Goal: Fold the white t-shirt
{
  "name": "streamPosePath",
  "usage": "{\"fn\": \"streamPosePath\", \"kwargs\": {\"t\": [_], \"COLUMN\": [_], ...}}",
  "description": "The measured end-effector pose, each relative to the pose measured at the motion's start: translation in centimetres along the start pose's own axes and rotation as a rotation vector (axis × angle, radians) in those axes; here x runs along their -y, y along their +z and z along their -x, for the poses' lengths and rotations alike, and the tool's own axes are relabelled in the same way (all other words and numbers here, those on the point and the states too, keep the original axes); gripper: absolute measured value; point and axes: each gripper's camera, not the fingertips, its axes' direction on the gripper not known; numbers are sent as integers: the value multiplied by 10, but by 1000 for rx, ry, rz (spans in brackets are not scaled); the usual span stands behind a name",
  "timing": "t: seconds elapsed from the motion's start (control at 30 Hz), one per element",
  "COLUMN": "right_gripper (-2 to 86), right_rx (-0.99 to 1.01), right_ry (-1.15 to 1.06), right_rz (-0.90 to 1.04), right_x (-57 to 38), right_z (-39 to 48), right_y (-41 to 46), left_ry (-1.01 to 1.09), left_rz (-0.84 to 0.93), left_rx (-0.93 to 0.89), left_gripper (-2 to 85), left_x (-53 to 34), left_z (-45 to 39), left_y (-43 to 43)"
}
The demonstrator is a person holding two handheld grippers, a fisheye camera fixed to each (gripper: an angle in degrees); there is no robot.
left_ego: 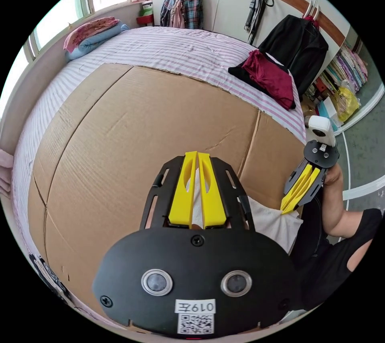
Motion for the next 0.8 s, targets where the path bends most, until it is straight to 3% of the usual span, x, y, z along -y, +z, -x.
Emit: {"fn": "streamPosePath", "kwargs": {"t": [0.3, 0.53, 0.8], "right_gripper": [59, 61, 21], "right_rx": [29, 47, 39], "right_ry": [-26, -44, -66], "right_rz": [-31, 14, 20], "right_x": [-17, -20, -26], "right_z": [3, 8, 12], "right_y": [-14, -1, 4], "left_ry": [113, 140, 99], "left_rz": [-17, 0, -172], "left_rx": [-171, -187, -190], "left_gripper": [12, 11, 8], "left_x": [-71, -140, -269], "left_z": [-89, -168, -276], "left_y": [-59, -86, -141]}}
